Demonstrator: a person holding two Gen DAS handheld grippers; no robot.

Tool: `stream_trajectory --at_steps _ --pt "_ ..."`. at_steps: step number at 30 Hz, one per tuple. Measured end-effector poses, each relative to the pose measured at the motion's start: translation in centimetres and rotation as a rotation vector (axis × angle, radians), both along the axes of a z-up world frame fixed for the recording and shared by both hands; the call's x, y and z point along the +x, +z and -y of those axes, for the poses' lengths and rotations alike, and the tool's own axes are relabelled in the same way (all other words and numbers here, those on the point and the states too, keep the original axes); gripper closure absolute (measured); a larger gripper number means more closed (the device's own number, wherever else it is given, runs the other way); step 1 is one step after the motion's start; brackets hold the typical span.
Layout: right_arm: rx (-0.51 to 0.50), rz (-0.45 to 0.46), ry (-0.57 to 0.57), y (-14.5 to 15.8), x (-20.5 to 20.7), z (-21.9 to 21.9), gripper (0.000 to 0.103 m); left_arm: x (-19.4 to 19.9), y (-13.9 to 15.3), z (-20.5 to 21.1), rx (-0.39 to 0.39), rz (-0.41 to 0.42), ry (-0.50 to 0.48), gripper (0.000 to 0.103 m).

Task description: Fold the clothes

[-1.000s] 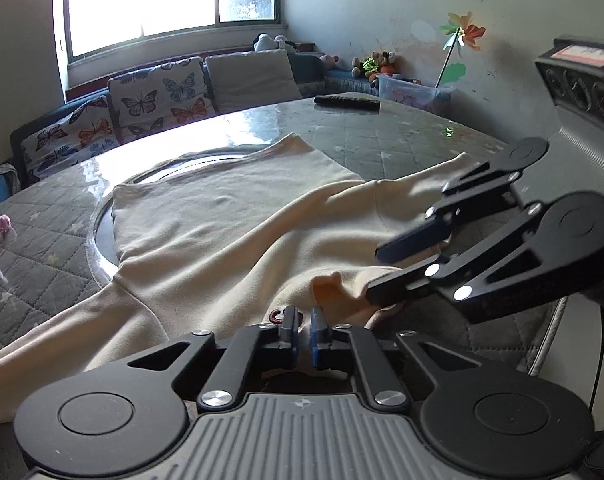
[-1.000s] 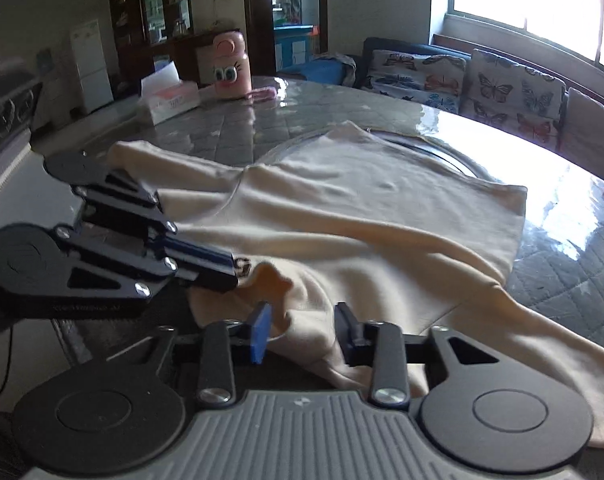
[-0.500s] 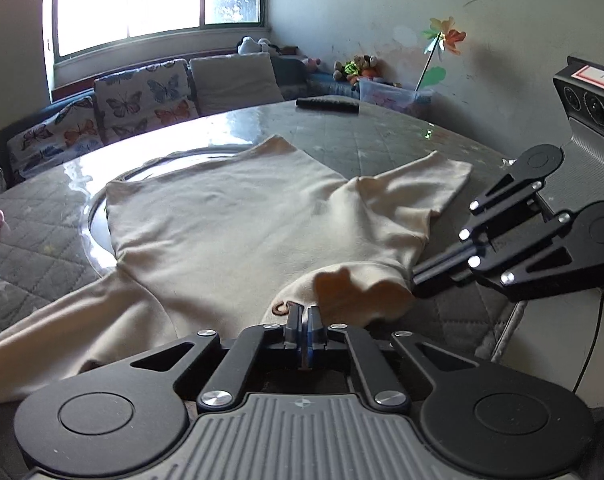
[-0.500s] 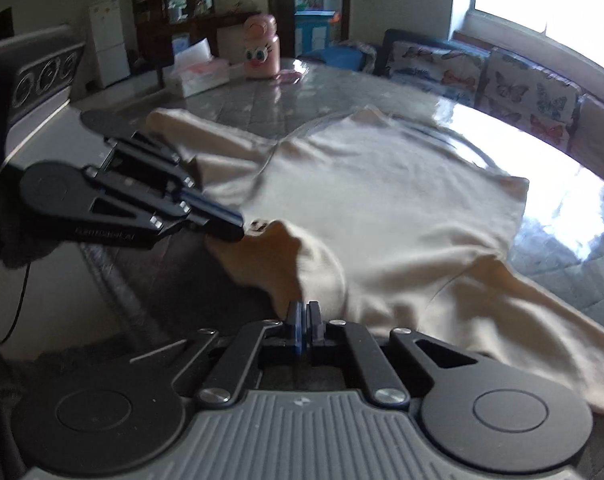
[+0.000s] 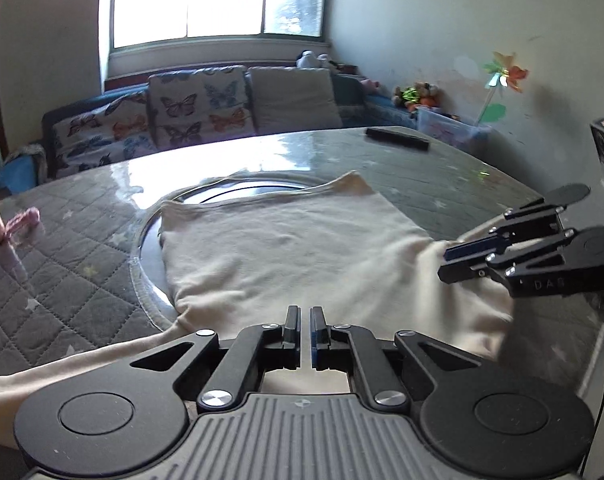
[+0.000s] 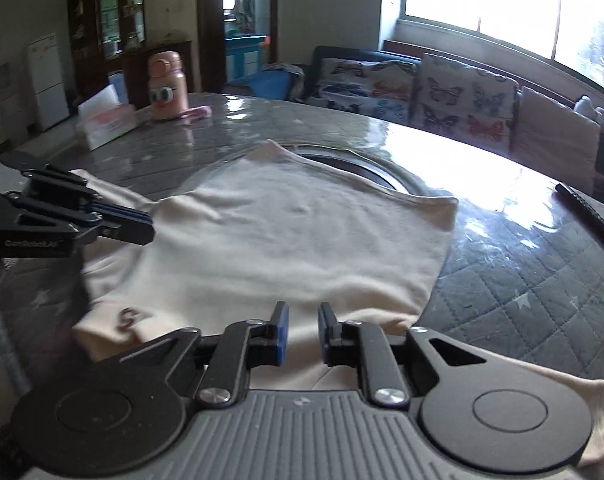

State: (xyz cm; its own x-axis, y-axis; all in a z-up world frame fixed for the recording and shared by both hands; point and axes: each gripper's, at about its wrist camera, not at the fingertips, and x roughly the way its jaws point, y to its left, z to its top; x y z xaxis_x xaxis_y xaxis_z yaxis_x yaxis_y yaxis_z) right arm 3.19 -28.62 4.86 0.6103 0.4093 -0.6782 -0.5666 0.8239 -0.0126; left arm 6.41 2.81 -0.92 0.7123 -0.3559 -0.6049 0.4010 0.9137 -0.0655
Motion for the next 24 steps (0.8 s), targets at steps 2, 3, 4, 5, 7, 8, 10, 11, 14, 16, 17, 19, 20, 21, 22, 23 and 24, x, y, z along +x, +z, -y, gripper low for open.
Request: stream_trajectory --at_steps 2,3,4,5,7,8,10,11,14,16,17,19,20,21,22,23,24 --pt "-0.018 0.005 -0.030 -1.3 1.3 0.1 0.080 1.3 -0.6 -0.4 -0.003 -0.007 0.032 0.097" --pt "-0.027 0.008 -0.044 -1.9 1.9 0.1 0.080 1.8 -0.9 -0.6 -0.004 -0.013 0.044 0.097" --pt "-0.030 0.003 -0.052 -2.1 2.1 0.2 0.080 2.4 -1.2 -0.9 -0.006 -0.022 0.055 0.097" --pt "-0.034 -0.012 -0.059 -2.4 2.3 0.5 0.080 2.8 -1.5 -1.1 -0.005 -0.033 0.063 0.097" --pt "-0.035 -0.028 -0.065 -3.0 2.3 1.2 0.080 3.4 -2.4 -1.7 0.018 -0.055 0.089 0.097" --pt "-0.041 -0.025 -0.064 -3.0 2.0 1.6 0.080 3.6 -2.7 -2.1 0.027 -0.065 0.104 0.097" --pt "-0.057 -0.033 -0.066 -2.8 1.5 2.2 0.080 3.7 -3.0 -3.1 0.010 -0.069 0.124 0.097" --pt "-0.057 -0.040 -0.065 -2.7 1.4 2.5 0.080 3.7 -2.9 -3.4 0.001 -0.072 0.134 0.097" --pt "-0.050 -0.058 -0.070 -2.2 1.4 3.0 0.077 3.7 -2.5 -3.7 -0.012 -0.072 0.144 0.097" --pt "-0.027 -0.045 -0.071 -1.5 1.8 2.9 0.077 3.9 -2.4 -3.4 -0.007 -0.065 0.136 0.097" --pt "-0.022 -0.040 -0.071 -1.4 2.1 2.8 0.076 4.0 -2.4 -3.1 -0.003 -0.061 0.132 0.096" --pt "-0.016 -0.046 -0.070 -1.5 3.0 2.5 0.074 4.3 -2.5 -2.8 0.011 -0.063 0.130 0.096" --pt "-0.014 -0.050 -0.070 -1.6 3.5 2.4 0.073 4.4 -2.7 -2.9 0.012 -0.066 0.134 0.096" --pt "-0.025 -0.070 -0.079 -2.3 4.5 2.3 0.073 4.5 -2.8 -3.1 0.008 -0.068 0.137 0.096" --pt "-0.023 -0.080 -0.092 -2.6 4.9 2.4 0.073 4.6 -2.8 -3.4 0.004 -0.070 0.141 0.096" --pt "-0.016 -0.081 -0.093 -2.7 5.1 2.5 0.073 4.7 -2.8 -3.6 0.000 -0.072 0.144 0.096" --pt "-0.013 -0.078 -0.095 -2.6 5.2 2.6 0.073 4.7 -2.8 -3.7 -0.001 -0.073 0.146 0.096"
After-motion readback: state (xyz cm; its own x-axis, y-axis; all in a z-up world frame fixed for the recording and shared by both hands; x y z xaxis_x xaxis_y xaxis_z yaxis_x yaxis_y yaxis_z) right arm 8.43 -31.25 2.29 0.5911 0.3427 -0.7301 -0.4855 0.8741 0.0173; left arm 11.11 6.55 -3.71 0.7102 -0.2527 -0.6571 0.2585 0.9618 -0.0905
